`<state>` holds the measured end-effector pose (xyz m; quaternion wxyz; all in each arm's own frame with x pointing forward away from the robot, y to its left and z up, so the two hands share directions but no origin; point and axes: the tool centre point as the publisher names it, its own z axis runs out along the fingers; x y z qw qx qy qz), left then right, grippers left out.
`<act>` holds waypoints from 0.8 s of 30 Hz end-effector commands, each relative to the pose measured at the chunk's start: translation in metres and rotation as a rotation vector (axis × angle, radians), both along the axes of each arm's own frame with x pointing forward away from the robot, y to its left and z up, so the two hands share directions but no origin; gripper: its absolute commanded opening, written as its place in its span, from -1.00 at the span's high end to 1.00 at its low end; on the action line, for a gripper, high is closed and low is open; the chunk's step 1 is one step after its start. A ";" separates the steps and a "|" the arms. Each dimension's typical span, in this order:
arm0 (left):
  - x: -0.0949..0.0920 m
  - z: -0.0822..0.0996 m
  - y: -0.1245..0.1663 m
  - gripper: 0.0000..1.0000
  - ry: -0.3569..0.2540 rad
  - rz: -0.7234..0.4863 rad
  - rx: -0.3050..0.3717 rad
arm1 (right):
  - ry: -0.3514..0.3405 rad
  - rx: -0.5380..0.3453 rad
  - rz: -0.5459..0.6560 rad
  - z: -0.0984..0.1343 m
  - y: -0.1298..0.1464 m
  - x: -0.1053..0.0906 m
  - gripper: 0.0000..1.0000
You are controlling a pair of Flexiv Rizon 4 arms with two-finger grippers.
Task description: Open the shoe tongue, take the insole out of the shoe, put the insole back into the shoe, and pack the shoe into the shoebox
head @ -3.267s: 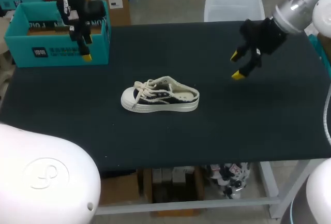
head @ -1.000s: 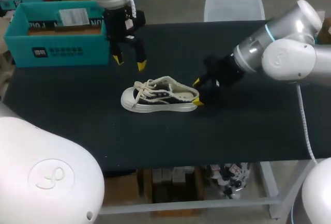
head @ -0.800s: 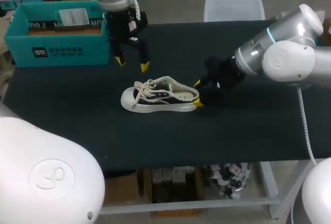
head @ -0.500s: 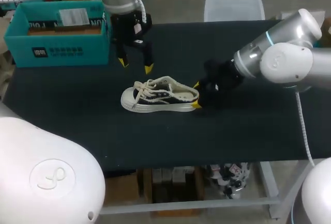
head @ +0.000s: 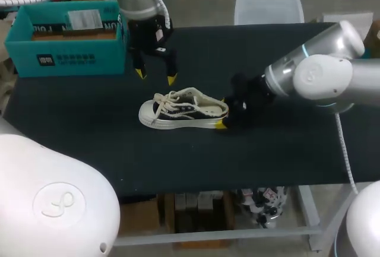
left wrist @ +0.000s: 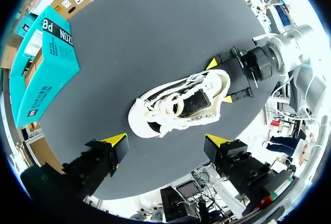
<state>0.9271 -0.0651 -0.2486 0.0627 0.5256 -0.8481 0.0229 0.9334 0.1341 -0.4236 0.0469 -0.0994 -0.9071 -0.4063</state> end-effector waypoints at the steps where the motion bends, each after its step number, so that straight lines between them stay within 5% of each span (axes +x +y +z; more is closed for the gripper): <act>1: 0.003 -0.004 -0.001 -1.00 0.004 0.008 0.001 | 0.011 0.013 0.014 -0.006 0.004 0.006 -1.00; 9: 0.007 -0.006 -0.003 -1.00 -0.002 0.041 -0.004 | 0.009 0.014 0.009 -0.006 0.005 0.007 -1.00; 10: 0.007 -0.007 -0.003 -1.00 0.000 0.046 -0.006 | 0.009 0.016 0.002 -0.007 0.004 0.007 -0.02; 11: 0.008 -0.007 -0.004 -1.00 0.003 0.050 -0.009 | 0.009 0.017 0.001 -0.007 0.004 0.007 0.68; 12: 0.008 -0.008 -0.005 -1.00 0.004 0.053 -0.009 | 0.008 0.017 0.000 -0.007 0.003 0.007 1.00; 24: 0.008 -0.014 -0.024 -1.00 -0.031 0.225 0.022 | 0.013 0.056 -0.009 -0.010 -0.001 0.005 1.00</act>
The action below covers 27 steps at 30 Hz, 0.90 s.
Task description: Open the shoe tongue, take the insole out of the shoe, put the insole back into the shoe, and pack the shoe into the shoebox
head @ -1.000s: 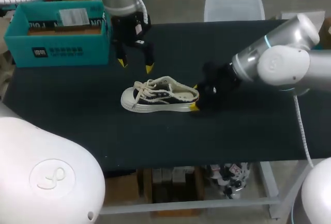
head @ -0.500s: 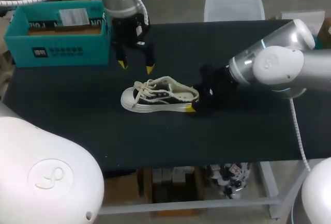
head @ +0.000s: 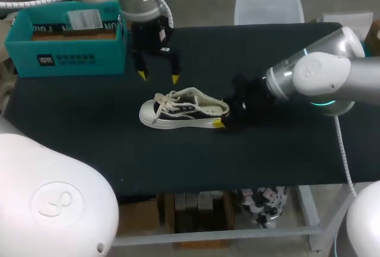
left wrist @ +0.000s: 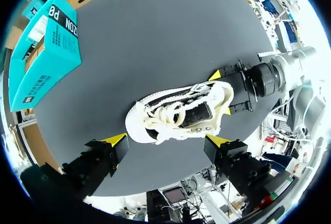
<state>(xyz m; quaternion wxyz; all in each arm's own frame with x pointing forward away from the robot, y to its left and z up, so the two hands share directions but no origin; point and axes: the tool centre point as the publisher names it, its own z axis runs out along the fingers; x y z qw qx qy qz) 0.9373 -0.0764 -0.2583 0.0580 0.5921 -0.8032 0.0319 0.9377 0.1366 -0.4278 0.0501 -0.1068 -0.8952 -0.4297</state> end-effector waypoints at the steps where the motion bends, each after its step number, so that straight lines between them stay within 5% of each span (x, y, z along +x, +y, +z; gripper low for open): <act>1: -0.001 -0.006 -0.016 -1.00 -0.007 0.078 0.031 | 0.004 0.004 0.006 -0.006 -0.004 0.001 1.00; 12: -0.009 -0.017 -0.047 -1.00 -0.030 0.062 0.132 | 0.004 0.004 0.006 -0.006 -0.004 0.001 1.00; 27: 0.004 -0.044 -0.071 -1.00 0.100 0.003 0.158 | 0.004 0.004 0.006 -0.006 -0.004 0.001 1.00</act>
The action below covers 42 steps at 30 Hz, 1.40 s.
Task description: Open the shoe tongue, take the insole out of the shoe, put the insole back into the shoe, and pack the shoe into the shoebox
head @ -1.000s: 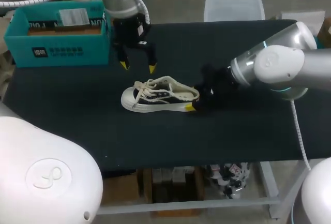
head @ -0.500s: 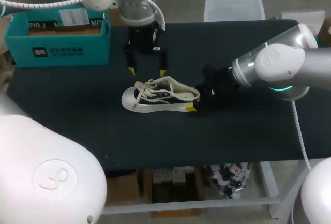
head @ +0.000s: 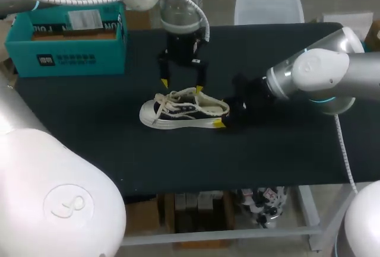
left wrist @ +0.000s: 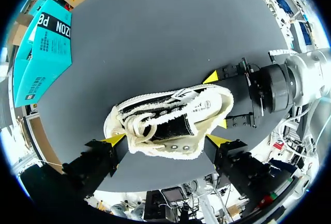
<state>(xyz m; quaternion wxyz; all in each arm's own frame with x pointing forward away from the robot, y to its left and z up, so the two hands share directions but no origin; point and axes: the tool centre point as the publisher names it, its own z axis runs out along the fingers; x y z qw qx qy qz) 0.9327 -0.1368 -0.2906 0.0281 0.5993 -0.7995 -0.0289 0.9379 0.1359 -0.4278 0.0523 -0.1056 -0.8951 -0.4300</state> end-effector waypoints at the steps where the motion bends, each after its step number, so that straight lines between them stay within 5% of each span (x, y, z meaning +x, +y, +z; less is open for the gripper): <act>1: 0.008 -0.012 -0.012 -1.00 0.080 -0.005 0.031 | 0.001 0.003 0.002 -0.006 -0.003 0.001 1.00; 18: -0.025 -0.022 -0.022 -1.00 -0.029 0.063 0.103 | 0.001 0.003 0.002 -0.006 -0.003 0.001 1.00; 36: -0.008 -0.047 -0.018 -0.76 -0.068 0.132 0.116 | 0.001 0.003 0.002 -0.006 -0.003 0.001 1.00; 39: -0.009 -0.047 -0.019 0.07 -0.077 0.134 0.126 | 0.001 0.003 0.002 -0.006 -0.003 0.001 1.00; 40: -0.009 -0.047 -0.019 0.20 -0.077 0.133 0.127 | 0.001 0.003 0.002 -0.006 -0.003 0.001 1.00; 42: -0.010 -0.046 -0.019 1.00 -0.077 0.130 0.134 | 0.001 0.003 0.002 -0.006 -0.003 0.001 1.00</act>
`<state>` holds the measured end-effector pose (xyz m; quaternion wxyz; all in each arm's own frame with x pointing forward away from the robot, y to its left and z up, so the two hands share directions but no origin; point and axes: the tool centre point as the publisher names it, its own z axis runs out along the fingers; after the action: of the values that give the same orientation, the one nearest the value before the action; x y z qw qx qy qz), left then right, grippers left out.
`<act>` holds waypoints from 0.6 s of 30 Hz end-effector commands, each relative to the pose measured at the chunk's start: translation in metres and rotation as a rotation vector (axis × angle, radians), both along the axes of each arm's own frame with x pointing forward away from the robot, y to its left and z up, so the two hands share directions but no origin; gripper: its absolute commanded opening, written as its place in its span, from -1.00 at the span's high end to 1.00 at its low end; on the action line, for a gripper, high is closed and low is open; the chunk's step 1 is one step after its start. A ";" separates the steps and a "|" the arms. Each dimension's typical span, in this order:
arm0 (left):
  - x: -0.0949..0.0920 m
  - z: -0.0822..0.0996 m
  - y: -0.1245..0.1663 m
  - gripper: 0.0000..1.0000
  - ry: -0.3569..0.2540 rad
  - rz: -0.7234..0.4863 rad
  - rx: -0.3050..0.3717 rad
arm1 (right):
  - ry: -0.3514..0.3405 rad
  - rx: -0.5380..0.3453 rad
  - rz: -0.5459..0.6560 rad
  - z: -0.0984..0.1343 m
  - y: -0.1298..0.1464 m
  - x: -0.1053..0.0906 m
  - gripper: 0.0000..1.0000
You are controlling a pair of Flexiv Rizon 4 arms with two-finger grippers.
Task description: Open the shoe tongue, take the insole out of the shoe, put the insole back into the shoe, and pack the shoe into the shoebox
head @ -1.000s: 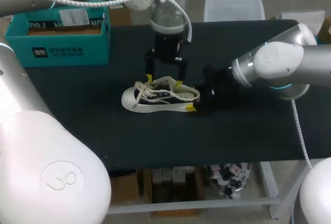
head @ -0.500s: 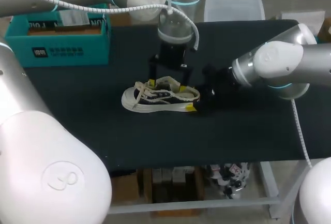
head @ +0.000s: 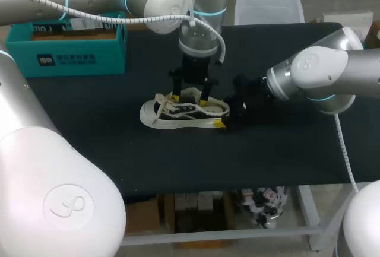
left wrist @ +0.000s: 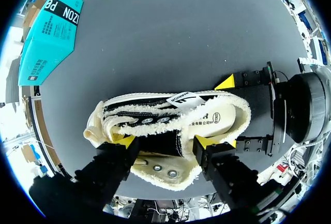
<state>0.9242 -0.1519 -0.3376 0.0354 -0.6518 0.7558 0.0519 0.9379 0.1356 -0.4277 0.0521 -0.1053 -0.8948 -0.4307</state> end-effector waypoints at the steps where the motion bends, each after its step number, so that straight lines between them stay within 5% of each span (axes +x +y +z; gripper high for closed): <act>1: -0.002 0.001 -0.003 1.00 -0.001 -0.001 0.017 | 0.002 0.002 0.002 -0.006 -0.003 0.001 1.00; 18: -0.014 0.017 0.016 1.00 -0.044 0.009 -0.069 | 0.002 0.002 0.002 -0.006 -0.003 0.001 1.00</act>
<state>0.9180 -0.1460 -0.3241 0.0331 -0.6573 0.7523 0.0301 0.9380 0.1355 -0.4276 0.0523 -0.1052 -0.8949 -0.4306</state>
